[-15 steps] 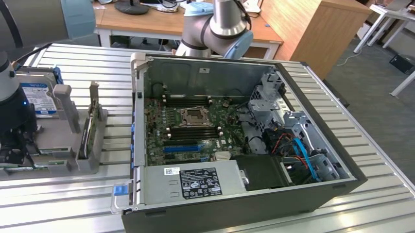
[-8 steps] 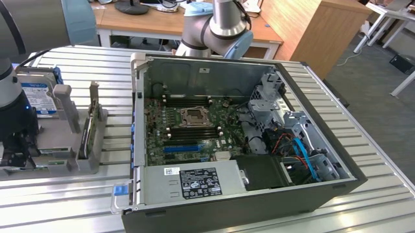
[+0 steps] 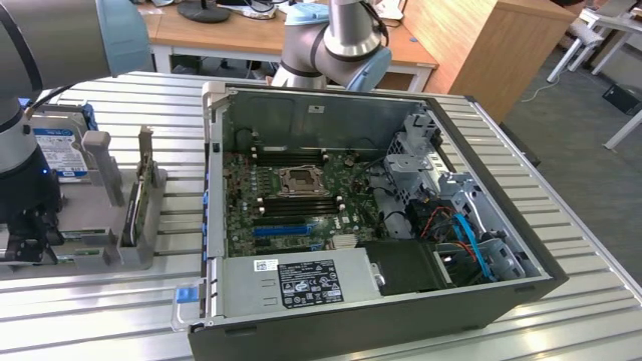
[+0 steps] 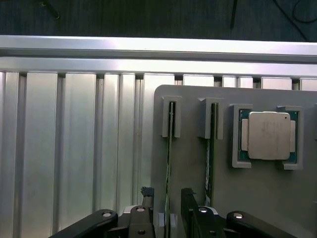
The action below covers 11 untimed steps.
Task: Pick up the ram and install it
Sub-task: 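Pick up the ram and move it above insertion slot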
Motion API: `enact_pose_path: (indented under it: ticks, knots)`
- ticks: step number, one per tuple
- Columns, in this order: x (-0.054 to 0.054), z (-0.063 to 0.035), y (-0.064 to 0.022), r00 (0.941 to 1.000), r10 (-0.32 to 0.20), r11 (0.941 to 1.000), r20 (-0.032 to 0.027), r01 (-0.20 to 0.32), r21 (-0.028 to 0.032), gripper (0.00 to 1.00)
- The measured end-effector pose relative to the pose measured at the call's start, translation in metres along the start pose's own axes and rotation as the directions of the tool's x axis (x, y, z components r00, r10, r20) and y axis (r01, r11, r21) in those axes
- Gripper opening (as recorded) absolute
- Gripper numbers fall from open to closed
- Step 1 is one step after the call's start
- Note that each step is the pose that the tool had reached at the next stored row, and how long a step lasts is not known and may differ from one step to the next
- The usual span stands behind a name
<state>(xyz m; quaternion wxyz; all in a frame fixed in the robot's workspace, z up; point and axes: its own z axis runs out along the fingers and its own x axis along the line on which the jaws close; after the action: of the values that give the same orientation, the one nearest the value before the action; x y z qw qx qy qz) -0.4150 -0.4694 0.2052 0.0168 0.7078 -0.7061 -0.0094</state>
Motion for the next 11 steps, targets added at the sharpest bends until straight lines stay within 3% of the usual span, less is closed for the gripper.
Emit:
enact_pose_path:
  ticks: [11]
  knots:
    - [0.0000, 0.0043, -0.0037, 1.0000, 0.000, 1.0000, 0.0000, 0.000, 0.0000, 0.36]
